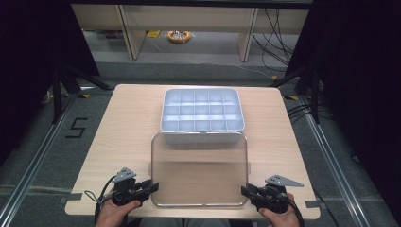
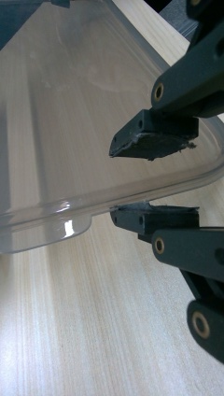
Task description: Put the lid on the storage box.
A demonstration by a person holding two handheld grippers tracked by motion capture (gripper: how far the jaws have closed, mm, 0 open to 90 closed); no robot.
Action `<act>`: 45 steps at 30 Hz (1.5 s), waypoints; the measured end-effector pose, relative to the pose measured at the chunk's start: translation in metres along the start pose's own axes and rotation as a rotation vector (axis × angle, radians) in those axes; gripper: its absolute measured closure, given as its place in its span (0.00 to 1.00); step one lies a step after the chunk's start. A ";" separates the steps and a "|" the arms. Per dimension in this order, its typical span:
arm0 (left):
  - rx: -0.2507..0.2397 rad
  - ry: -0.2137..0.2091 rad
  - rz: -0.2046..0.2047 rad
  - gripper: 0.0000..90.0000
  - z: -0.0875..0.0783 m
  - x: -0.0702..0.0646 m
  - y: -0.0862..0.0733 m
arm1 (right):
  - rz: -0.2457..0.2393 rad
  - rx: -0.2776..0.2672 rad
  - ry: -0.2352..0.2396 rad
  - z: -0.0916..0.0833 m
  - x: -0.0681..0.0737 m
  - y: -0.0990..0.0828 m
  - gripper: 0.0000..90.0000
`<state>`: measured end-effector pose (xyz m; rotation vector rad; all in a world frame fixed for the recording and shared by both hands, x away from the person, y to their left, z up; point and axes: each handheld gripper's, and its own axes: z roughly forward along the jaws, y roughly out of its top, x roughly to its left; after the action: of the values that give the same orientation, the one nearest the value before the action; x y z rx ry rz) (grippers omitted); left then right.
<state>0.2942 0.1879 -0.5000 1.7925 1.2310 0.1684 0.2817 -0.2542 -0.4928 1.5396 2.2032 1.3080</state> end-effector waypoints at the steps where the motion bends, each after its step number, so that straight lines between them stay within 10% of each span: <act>1: 0.000 0.000 0.000 0.71 0.000 0.000 0.000 | 0.000 0.000 0.000 0.000 0.000 0.000 0.76; 4: 0.014 0.003 0.005 0.71 0.000 -0.001 0.000 | 0.061 -0.012 0.008 0.000 0.001 0.002 0.76; 15: -0.061 0.026 0.016 0.71 0.000 -0.002 0.027 | 0.041 -0.076 0.002 -0.001 -0.002 0.029 0.76; 35: -0.120 0.059 0.097 0.70 0.031 0.010 0.136 | 0.002 -0.235 -0.016 0.006 -0.030 0.134 0.76; 45: -0.135 0.085 0.064 0.70 0.046 0.022 0.174 | 0.008 -0.250 -0.063 0.024 -0.042 0.179 0.74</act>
<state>0.4466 0.1647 -0.4051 1.7234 1.1931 0.3598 0.4378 -0.2591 -0.3927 1.4739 1.9132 1.4525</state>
